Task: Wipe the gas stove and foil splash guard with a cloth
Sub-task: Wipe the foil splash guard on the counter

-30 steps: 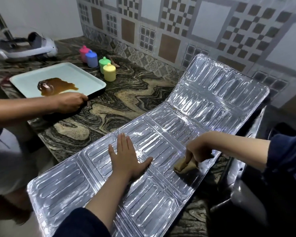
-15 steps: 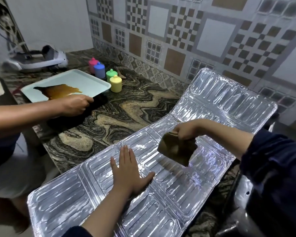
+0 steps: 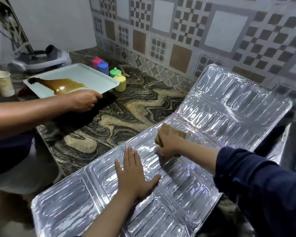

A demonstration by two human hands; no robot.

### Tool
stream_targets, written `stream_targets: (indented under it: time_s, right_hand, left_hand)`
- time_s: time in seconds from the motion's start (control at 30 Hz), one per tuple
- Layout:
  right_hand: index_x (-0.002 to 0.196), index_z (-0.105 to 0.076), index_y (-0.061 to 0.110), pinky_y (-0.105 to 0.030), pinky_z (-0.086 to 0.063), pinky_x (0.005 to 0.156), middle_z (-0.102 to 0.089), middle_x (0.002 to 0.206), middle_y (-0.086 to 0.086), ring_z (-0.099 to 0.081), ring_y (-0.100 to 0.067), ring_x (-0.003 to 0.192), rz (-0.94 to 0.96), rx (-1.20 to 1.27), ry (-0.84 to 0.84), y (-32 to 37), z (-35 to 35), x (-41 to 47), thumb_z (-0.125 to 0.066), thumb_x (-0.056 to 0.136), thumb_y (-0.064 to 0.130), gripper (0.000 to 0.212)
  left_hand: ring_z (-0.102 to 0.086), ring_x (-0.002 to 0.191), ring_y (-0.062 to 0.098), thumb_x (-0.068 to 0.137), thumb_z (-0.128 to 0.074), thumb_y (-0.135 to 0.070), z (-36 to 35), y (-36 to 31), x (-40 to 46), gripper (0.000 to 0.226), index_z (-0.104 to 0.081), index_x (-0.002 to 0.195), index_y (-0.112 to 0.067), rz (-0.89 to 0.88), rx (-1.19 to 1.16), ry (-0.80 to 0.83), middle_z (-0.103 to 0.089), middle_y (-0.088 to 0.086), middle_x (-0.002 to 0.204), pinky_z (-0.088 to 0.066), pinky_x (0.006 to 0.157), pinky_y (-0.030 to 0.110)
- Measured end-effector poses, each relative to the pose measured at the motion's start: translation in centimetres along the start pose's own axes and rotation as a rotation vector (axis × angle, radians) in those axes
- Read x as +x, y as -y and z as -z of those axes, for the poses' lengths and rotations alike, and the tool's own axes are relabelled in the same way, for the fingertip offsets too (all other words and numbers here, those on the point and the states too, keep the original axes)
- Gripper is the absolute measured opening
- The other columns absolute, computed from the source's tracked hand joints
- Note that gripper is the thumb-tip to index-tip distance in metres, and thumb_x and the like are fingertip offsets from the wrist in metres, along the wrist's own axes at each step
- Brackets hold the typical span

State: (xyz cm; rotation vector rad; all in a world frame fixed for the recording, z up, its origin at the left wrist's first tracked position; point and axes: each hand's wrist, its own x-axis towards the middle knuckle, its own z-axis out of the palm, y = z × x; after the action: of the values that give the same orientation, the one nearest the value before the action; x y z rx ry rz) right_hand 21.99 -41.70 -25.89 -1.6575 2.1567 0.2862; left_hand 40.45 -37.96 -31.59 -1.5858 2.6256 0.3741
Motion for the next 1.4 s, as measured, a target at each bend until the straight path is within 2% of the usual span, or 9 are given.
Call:
stream_targets:
  time_s: [0.07, 0.2, 0.5, 0.63, 0.73, 1.0, 1.2, 1.3, 1.4]
  right_hand:
    - [0.151, 0.004, 0.019, -0.060, -0.012, 0.116, 0.009, 0.156, -0.027, 0.000, -0.053, 0.142, -0.015, -0.073, 0.041, 0.1, -0.8, 0.3, -0.052, 0.091, 0.037, 0.084]
    - [0.149, 0.013, 0.004, -0.058, -0.022, 0.113, 0.005, 0.151, -0.039, -0.009, -0.059, 0.137, 0.022, -0.250, 0.030, 0.7, 0.0, -1.4, -0.062, 0.088, 0.012, 0.097]
    - [0.147, 0.001, -0.007, -0.052, -0.032, 0.108, -0.005, 0.153, -0.035, -0.023, -0.052, 0.138, 0.008, -0.337, -0.015, 1.1, 0.6, -1.8, -0.059, 0.089, 0.004, 0.085]
    - [0.145, -0.020, -0.003, -0.039, -0.047, 0.096, -0.025, 0.152, -0.026, -0.049, -0.035, 0.126, 0.126, -0.350, -0.021, -0.1, 1.3, -3.0, -0.064, 0.085, 0.008, 0.076]
    - [0.142, -0.031, 0.003, -0.036, -0.049, 0.094, -0.041, 0.144, -0.017, -0.051, -0.030, 0.122, 0.193, -0.387, 0.017, -1.9, 1.0, -4.5, -0.063, 0.082, 0.009, 0.068]
    - [0.136, -0.048, 0.019, -0.026, -0.049, 0.082, -0.060, 0.114, -0.010, -0.059, -0.027, 0.104, 0.131, -0.352, 0.361, -6.2, 0.9, -8.8, -0.059, 0.078, 0.004, 0.061]
    - [0.126, -0.060, 0.008, -0.018, -0.036, 0.055, -0.062, 0.067, 0.013, -0.051, -0.016, 0.080, 0.022, -0.229, 0.634, -7.3, 1.5, -11.5, -0.058, 0.066, 0.000, 0.061]
    - [0.127, -0.056, -0.003, -0.015, -0.042, 0.050, -0.059, 0.041, 0.018, -0.054, 0.000, 0.047, -0.039, -0.161, 0.742, -8.2, 1.3, -12.0, -0.052, 0.076, -0.009, 0.051]
    - [0.128, -0.052, -0.008, -0.021, -0.049, 0.061, -0.068, 0.053, 0.014, -0.060, -0.002, 0.054, -0.063, -0.071, 0.809, -8.3, 1.8, -12.6, -0.036, 0.083, -0.019, 0.049]
  left_hand:
    - [0.025, 0.144, 0.027, 0.068, -0.013, -0.090, 0.0, 0.0, 0.0, 0.122, 0.012, 0.150, -0.004, 0.001, 0.000, -0.009, 0.025, 0.014, 0.156, 0.010, 0.110, 0.061]
    - [0.025, 0.144, 0.027, 0.066, -0.010, -0.089, 0.0, 0.1, 0.0, 0.122, 0.011, 0.150, -0.004, -0.002, -0.005, -0.018, 0.025, 0.015, 0.156, 0.010, 0.110, 0.061]
    - [0.024, 0.144, 0.028, 0.068, -0.012, -0.090, -0.2, 0.0, 0.0, 0.122, 0.009, 0.150, -0.003, 0.001, 0.005, -0.032, 0.023, 0.016, 0.156, 0.009, 0.111, 0.060]
    - [0.024, 0.144, 0.029, 0.067, -0.011, -0.090, -0.1, 0.0, -0.1, 0.123, 0.010, 0.150, -0.002, 0.003, 0.008, -0.024, 0.023, 0.017, 0.156, 0.008, 0.110, 0.061]
    - [0.024, 0.144, 0.030, 0.068, -0.012, -0.090, 0.0, 0.0, -0.1, 0.123, 0.010, 0.150, -0.002, 0.008, 0.012, -0.019, 0.024, 0.017, 0.156, 0.008, 0.110, 0.062]
    - [0.024, 0.144, 0.031, 0.067, -0.010, -0.091, 0.0, 0.0, -0.1, 0.124, 0.010, 0.150, -0.001, 0.013, 0.024, 0.000, 0.024, 0.018, 0.155, 0.005, 0.111, 0.062]
    - [0.021, 0.145, 0.031, 0.064, -0.009, -0.092, 0.5, -0.1, -0.2, 0.127, 0.009, 0.150, -0.001, 0.010, 0.040, 0.030, 0.021, 0.018, 0.156, 0.003, 0.111, 0.061]
    - [0.022, 0.144, 0.031, 0.063, -0.010, -0.093, 0.7, 0.1, -0.4, 0.128, 0.011, 0.150, -0.001, -0.010, 0.042, 0.048, 0.022, 0.017, 0.156, 0.004, 0.111, 0.062]
    - [0.023, 0.144, 0.030, 0.063, -0.010, -0.093, 0.7, 0.5, -1.0, 0.127, 0.012, 0.150, -0.002, -0.018, 0.053, 0.059, 0.023, 0.017, 0.156, 0.004, 0.112, 0.061]
